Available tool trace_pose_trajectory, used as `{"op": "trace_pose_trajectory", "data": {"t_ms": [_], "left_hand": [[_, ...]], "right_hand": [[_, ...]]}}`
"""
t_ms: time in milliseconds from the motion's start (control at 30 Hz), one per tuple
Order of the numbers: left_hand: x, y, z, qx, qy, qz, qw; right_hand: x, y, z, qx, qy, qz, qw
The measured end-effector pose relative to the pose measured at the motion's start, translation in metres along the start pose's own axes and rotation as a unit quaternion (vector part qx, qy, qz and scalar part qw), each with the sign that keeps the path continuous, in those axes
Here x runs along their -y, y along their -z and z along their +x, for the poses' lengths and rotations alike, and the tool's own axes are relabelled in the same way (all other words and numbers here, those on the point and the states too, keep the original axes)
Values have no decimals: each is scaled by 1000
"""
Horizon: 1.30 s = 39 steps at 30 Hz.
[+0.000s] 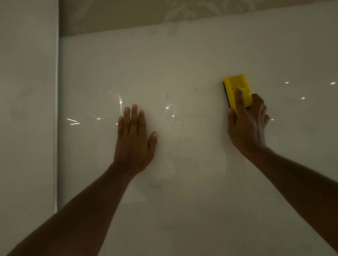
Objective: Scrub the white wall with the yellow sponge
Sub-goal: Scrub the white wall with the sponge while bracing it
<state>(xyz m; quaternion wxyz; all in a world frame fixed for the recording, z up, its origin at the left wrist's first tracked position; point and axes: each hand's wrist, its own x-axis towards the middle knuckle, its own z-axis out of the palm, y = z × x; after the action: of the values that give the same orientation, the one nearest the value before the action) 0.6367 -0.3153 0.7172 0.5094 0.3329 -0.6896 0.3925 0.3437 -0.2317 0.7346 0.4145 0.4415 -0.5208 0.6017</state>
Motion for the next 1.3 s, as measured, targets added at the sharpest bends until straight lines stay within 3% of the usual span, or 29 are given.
{"op": "trace_pose_trajectory", "data": {"t_ms": [167, 233, 333, 433, 500, 567, 633, 700, 767, 867, 933, 1000, 1067, 1133, 1200, 1300], "left_hand": [[38, 1, -13, -2, 40, -14, 999], [49, 0, -19, -5, 52, -24, 998], [59, -2, -25, -30, 48, -45, 997], [64, -4, -30, -60, 47, -58, 995], [67, -6, -32, -66, 41, -56, 995], [69, -7, -33, -64, 34, -53, 996], [70, -7, -33, -60, 35, -54, 996], [69, -7, -33, -59, 39, -61, 996], [69, -7, -33, -56, 37, -73, 995], [70, -6, -36, -63, 38, -94, 993], [69, -5, -37, -61, 42, -98, 992], [67, -3, -37, -52, 47, -95, 993], [67, -2, -38, -45, 48, -93, 993], [66, 0, -40, -37, 52, -99, 993], [65, 2, -41, -28, 53, -109, 992], [66, 1, -45, -30, 50, -117, 991]], "right_hand": [[43, -24, 12, -39, -32, -3, 999], [71, -35, 12, -24, 7, 2, 1000], [111, -53, -17, 31, 199, 10, 979], [123, -68, -53, 89, 429, -15, 899], [119, -66, -39, 108, 493, -43, 862], [120, -63, -9, 94, 446, -43, 889], [127, -58, 21, 62, 300, -25, 952], [138, -56, 24, 55, 209, -22, 976], [145, -58, 2, 73, 286, -17, 955], [132, -58, -37, 109, 486, -23, 867], [121, -53, -29, 136, 510, -48, 848], [111, -51, -3, 121, 415, -48, 900], [96, -44, 22, 58, 227, -30, 972], [90, -38, 22, -10, 89, -9, 996], [93, -45, -10, -10, 132, -19, 991], [86, -57, -92, 67, 392, -18, 917]]}}
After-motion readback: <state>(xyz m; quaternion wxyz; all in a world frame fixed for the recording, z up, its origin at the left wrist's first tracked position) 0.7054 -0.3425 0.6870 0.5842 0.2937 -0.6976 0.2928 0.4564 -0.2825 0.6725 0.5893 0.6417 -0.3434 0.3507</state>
